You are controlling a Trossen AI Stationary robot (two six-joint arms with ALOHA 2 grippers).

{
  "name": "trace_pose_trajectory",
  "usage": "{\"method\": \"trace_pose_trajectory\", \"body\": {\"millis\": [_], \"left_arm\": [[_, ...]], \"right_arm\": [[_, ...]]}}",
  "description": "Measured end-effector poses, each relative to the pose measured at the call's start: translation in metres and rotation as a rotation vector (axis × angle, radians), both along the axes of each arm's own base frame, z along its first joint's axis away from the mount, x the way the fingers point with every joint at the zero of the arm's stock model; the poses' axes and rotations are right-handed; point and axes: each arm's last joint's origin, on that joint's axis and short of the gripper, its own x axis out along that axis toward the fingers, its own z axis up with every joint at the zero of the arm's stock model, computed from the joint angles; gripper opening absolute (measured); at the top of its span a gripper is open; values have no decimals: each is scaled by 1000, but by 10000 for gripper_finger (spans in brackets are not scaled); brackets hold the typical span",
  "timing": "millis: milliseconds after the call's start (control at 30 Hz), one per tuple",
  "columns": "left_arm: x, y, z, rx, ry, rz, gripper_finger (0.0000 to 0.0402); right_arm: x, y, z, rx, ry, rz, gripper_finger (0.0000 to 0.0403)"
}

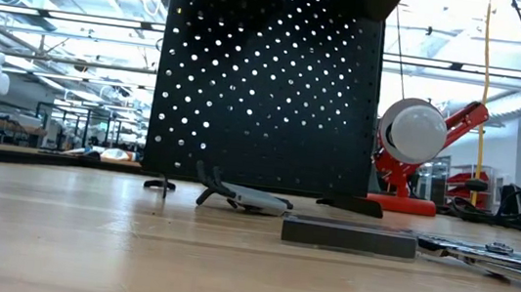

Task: Hang tools onto peg board
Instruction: Assemble the tool holder on the pegboard

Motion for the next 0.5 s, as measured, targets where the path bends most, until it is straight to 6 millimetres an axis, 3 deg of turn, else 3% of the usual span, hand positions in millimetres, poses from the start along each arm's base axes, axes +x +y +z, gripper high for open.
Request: {"method": "trace_pose_trajectory", "body": {"millis": [167, 300, 500], "left_arm": [[0, 0, 0, 0, 1, 0, 70], [-1, 0, 0, 0, 7, -3, 70], [-1, 0, 0, -1, 4, -9, 70]], "right_arm": [[3, 4, -2, -67, 2, 15, 0], [9, 7, 3, 124, -214, -50, 0], [6, 6, 1, 234, -415, -207, 0]]}}
